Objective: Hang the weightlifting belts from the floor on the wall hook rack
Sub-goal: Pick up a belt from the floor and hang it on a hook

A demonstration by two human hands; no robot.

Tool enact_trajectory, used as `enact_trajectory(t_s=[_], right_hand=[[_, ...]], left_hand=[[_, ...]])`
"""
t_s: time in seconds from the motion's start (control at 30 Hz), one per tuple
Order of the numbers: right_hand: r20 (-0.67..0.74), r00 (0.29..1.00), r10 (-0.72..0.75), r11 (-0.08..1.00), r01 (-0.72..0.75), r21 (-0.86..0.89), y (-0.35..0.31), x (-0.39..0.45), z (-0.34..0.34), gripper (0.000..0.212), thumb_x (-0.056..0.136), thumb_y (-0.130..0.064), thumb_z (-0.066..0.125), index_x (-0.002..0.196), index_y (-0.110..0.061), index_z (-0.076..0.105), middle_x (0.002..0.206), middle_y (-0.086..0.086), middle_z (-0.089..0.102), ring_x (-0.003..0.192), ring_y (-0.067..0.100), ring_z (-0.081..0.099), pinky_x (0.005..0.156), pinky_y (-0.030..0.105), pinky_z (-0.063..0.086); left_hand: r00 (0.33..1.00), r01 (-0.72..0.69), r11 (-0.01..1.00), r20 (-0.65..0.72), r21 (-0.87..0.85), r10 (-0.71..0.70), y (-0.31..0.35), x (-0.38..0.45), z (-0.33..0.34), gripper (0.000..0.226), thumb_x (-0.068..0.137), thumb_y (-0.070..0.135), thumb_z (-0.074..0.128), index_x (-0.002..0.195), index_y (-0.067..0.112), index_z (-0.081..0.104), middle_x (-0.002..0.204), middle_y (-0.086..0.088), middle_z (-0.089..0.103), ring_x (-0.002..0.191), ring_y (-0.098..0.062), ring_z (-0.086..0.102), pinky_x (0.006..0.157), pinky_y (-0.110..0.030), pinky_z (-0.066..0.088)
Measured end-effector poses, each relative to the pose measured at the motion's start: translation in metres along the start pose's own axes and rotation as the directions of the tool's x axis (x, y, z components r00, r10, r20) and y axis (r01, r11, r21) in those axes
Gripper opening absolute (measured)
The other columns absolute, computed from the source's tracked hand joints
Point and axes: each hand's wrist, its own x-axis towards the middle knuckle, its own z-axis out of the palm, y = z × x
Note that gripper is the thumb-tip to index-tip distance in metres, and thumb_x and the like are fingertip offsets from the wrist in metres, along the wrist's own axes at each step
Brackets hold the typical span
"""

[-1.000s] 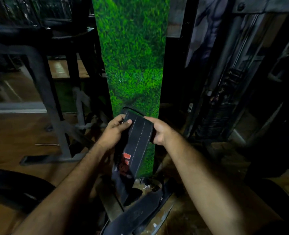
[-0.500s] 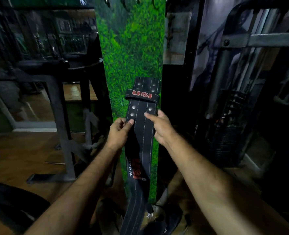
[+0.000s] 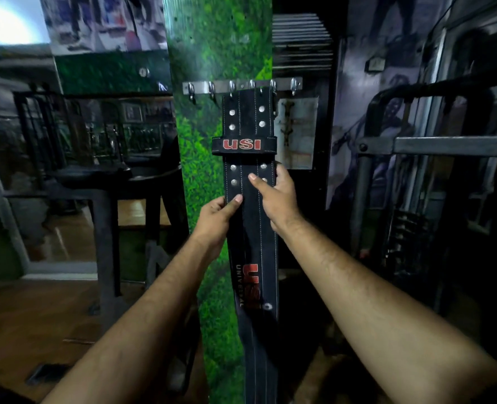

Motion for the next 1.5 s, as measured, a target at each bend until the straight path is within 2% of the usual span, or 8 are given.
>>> enact_trajectory(t_s=[0.2,0.37,0.53,0.63,0.93,1.07,1.27,1.5], right_hand=[[-0.117,0.989,-0.096,0.995,0.097,0.008,-0.018,0.031,0.0,0.02,0.087,-0.002,0.071,0.102,-0.011,0.061,0.098,0.007,0.072,0.089,0.015,0.067,0.086,0.031,0.056],[-0.295,0.954,-0.059,0.998,0.064,0.007,-0.022,0.052,0.002,0.028,0.087,-0.011,0.073,0.112,-0.006,0.062,0.112,0.009,0.073,0.1,0.018,0.07,0.09,0.028,0.057],[-0.447,0.894,-0.037,0.998,0.052,0.023,-0.026,0.06,-0.005,0.018,0.09,-0.007,0.069,0.106,-0.005,0.061,0.099,0.004,0.07,0.081,0.008,0.064,0.066,0.01,0.049],[-0.432,0.902,-0.013,1.0,0.017,0.007,-0.013,0.047,-0.004,0.023,0.09,-0.005,0.069,0.111,-0.002,0.061,0.102,0.004,0.07,0.082,0.006,0.064,0.068,0.012,0.051],[-0.353,0.931,0.09,0.994,-0.06,0.096,-0.009,0.032,-0.004,0.015,0.092,-0.011,0.069,0.104,-0.015,0.061,0.097,-0.001,0.072,0.083,0.007,0.068,0.069,0.017,0.053],[-0.25,0.957,0.148,0.987,-0.126,0.099,-0.013,0.025,0.0,0.015,0.091,-0.014,0.071,0.094,-0.022,0.059,0.095,-0.005,0.072,0.082,0.005,0.067,0.071,0.02,0.052],[-0.156,0.959,0.236,0.957,-0.202,0.207,0.006,0.016,0.003,0.025,0.088,-0.013,0.072,0.111,-0.007,0.062,0.106,0.014,0.075,0.093,0.028,0.073,0.082,0.042,0.061],[-0.218,0.97,0.109,0.992,-0.091,0.09,0.025,0.015,-0.006,0.027,0.09,-0.009,0.07,0.115,-0.004,0.061,0.11,0.01,0.074,0.098,0.016,0.07,0.086,0.026,0.057]], left_hand=[[0.996,-0.067,0.986,-0.049,0.151,0.075,-0.007,0.001,0.007,0.024,0.094,0.017,0.064,0.107,-0.003,0.067,0.106,-0.022,0.073,0.094,-0.031,0.069,0.086,-0.042,0.059],[0.966,-0.131,0.865,-0.136,0.484,0.222,-0.037,-0.003,-0.007,0.043,0.084,0.054,0.066,0.089,0.011,0.065,0.089,-0.013,0.074,0.085,-0.036,0.071,0.075,-0.052,0.058],[0.995,0.014,0.889,-0.098,0.458,0.035,-0.068,-0.037,-0.027,0.012,0.093,0.023,0.066,0.088,0.012,0.067,0.086,-0.006,0.076,0.081,-0.022,0.073,0.074,-0.039,0.06],[0.99,0.076,0.882,-0.142,0.465,-0.011,-0.088,-0.048,-0.039,0.015,0.093,0.014,0.066,0.079,0.015,0.066,0.074,0.004,0.073,0.068,-0.009,0.066,0.062,-0.023,0.054],[0.945,0.325,0.85,-0.104,0.414,-0.31,-0.101,-0.062,-0.067,0.008,0.091,0.001,0.065,0.098,0.004,0.068,0.104,-0.021,0.073,0.089,-0.028,0.07,0.09,-0.046,0.057],[0.984,0.173,0.934,-0.101,0.311,-0.149,-0.034,-0.035,-0.038,0.006,0.089,0.008,0.068,0.087,0.008,0.063,0.077,-0.003,0.068,0.065,-0.02,0.062,0.058,-0.026,0.05],[0.998,-0.025,0.973,-0.056,0.228,0.039,0.031,0.006,0.005,0.032,0.09,0.035,0.067,0.095,0.004,0.06,0.087,-0.014,0.061,0.076,-0.026,0.056,0.072,-0.042,0.048],[0.998,0.041,0.975,-0.048,0.218,-0.031,-0.038,-0.012,-0.015,0.028,0.098,0.02,0.06,0.099,-0.008,0.061,0.097,-0.027,0.071,0.086,-0.028,0.064,0.081,-0.045,0.056]])
